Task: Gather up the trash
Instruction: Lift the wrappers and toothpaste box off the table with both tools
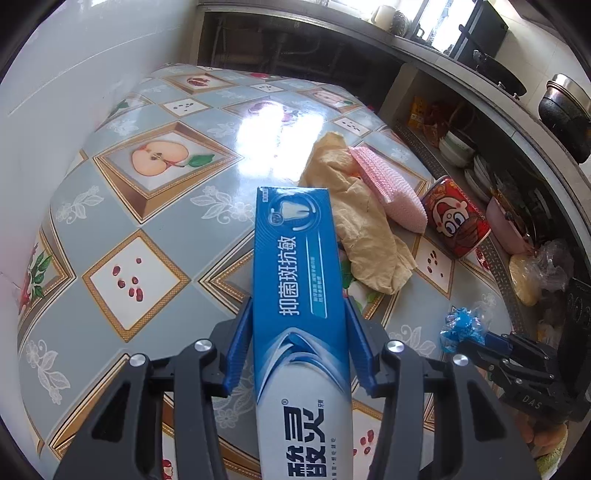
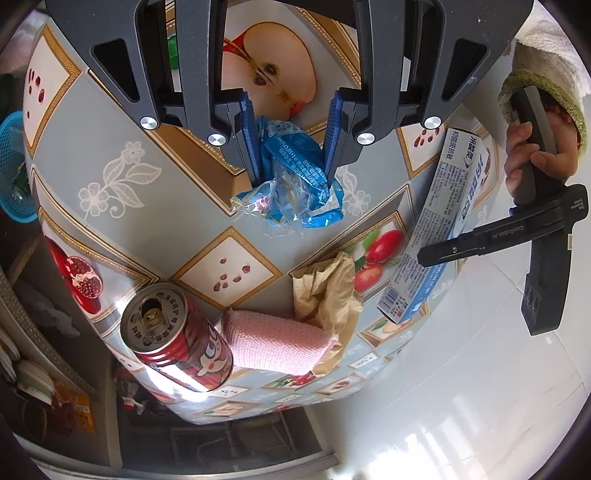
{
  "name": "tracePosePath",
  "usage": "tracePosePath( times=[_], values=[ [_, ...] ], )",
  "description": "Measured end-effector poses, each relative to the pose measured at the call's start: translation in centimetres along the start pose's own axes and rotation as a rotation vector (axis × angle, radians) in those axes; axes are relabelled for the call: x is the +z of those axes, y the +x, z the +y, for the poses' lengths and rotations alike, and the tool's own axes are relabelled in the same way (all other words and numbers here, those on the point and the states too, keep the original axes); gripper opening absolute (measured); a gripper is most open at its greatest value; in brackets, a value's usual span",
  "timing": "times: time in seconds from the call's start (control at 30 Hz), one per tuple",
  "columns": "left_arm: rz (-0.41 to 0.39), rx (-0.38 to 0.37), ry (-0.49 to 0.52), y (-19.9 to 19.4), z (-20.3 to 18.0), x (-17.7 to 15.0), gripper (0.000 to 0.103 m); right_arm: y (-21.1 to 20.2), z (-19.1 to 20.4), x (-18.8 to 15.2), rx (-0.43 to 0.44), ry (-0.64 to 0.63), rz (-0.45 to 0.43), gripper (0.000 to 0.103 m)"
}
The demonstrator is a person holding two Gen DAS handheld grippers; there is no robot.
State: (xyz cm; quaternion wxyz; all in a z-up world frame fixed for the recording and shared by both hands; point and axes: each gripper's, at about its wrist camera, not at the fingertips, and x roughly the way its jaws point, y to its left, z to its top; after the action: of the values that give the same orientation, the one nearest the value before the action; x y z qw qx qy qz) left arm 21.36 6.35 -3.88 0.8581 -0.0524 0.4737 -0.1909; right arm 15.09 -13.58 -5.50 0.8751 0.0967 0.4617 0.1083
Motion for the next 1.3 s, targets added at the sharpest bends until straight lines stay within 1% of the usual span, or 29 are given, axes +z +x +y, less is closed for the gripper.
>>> tracePosePath(
  times=[0.2,0.4,0.53,0.77,1.3],
  values=[
    [-0.025,-0.016,0.005,-0.7,-0.7,-0.4,0.046,0.0,0.0,-0.1,-0.001,0.002,-0.002,0.029],
    [-0.063,0.000,0.032,-1.5,-1.7,-0.6,0.046,-0.4,-0.6,0.1,-0.006,0.017,-0.010,0.029],
    [-0.086,0.020,0.068,-2.0,-2.7,-0.9,0.046,-0.4,-0.9,0.1,-0.003,0.026,-0.014,0.029],
    [-0.104,0.034,0.109,-2.3,-4.0,-1.1,0.046,-0.4,-1.0,0.1,0.001,0.029,-0.008,0.029],
    [-0.155,0.065,0.139,-3.6,-4.4,-1.0,0.046,-1.1,-0.3,0.3,-0.006,0.020,-0.022,0.029]
  ],
)
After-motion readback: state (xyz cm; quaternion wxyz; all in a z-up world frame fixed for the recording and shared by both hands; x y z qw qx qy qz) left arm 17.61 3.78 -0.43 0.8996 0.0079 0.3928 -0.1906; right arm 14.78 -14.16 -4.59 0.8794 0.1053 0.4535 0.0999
